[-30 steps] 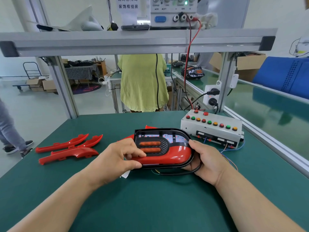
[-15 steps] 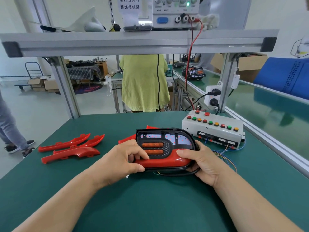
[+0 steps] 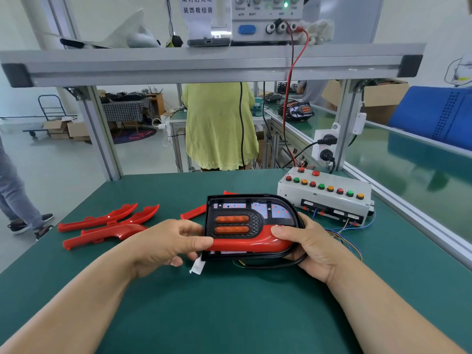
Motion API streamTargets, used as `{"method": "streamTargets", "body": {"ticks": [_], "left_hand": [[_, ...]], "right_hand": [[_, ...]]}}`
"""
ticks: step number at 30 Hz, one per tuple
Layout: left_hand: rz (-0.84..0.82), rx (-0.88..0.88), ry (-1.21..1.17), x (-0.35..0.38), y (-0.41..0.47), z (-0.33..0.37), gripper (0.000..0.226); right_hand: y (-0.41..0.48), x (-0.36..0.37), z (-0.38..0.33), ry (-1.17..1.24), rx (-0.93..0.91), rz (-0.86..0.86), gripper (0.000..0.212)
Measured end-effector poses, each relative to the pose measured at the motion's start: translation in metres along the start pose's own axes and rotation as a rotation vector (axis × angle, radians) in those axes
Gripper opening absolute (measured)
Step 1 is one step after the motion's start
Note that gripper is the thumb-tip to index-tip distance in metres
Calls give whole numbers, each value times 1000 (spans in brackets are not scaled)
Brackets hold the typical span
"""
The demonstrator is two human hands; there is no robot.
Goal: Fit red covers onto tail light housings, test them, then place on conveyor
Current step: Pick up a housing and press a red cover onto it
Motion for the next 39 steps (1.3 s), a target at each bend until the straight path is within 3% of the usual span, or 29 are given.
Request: {"method": "streamTargets", "body": {"ticks": [4,9,14,21,31,39], "left_hand": [[-84,-26,-73,9,0,-1,49],[-108,-69,-193,11,2,-5,89],[-179,-70,-218,19,-2,-2,56],[-180,-70,-208,22,-3,1,59],[-70,-35,-127,17,1,-2,26],[-30,-52,-103,14,4,-4,43]], "right_hand": [[1,1,-1,6,-21,-9,70],[0,3,-2,26,-32,-11,68],[-1,5,-1,36,-28,-25,68],[-2,6,-2,55,-28,-10,67],[-3,8,1,15,7,-3,67],[-5,8,0,23,14,17,69]]}}
Point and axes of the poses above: each hand's wrist, its own y-axis towards the middle knuckle, its own x-axis out of the palm, z = x × y, the point moved 9 cm from there along y, towards the middle knuckle, and after that the axes turned 8 degrees about -y, right-handed, at the moved point
